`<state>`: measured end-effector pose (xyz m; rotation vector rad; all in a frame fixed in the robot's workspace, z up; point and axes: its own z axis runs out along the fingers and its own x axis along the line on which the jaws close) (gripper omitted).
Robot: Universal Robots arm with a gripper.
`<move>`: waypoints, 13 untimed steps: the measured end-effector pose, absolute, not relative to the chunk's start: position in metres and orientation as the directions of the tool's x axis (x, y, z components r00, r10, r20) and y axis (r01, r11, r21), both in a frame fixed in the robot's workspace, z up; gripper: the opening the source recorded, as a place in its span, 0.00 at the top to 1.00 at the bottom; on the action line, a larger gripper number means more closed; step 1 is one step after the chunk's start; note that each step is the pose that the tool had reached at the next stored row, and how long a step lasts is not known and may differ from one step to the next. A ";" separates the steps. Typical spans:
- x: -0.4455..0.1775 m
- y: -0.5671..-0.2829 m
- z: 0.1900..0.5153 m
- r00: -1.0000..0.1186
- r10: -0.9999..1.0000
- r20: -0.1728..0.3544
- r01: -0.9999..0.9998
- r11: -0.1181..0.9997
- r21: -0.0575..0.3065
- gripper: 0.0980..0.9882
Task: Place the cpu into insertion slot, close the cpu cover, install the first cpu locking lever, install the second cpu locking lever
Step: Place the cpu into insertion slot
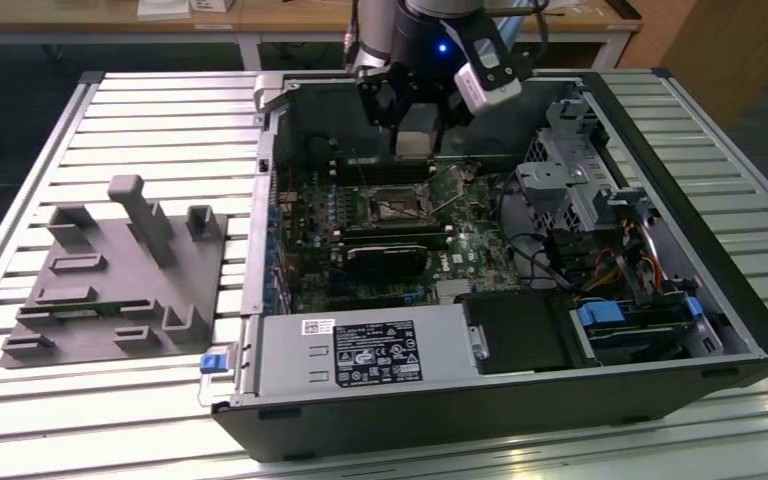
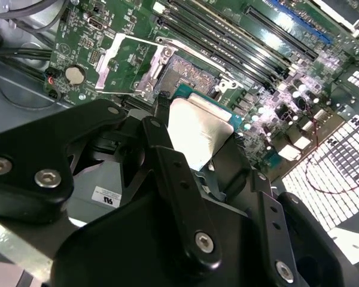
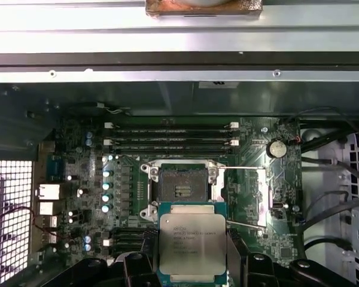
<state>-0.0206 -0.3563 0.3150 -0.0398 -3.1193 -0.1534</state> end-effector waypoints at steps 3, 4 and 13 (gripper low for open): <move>-0.021 -0.356 0.310 -1.000 0.024 0.020 0.026 0.994 0.102 0.50; -0.021 -0.356 0.308 -1.000 0.024 0.020 0.026 0.994 0.104 0.50; -0.021 -0.356 0.292 -1.000 0.024 0.020 0.026 0.993 0.111 0.50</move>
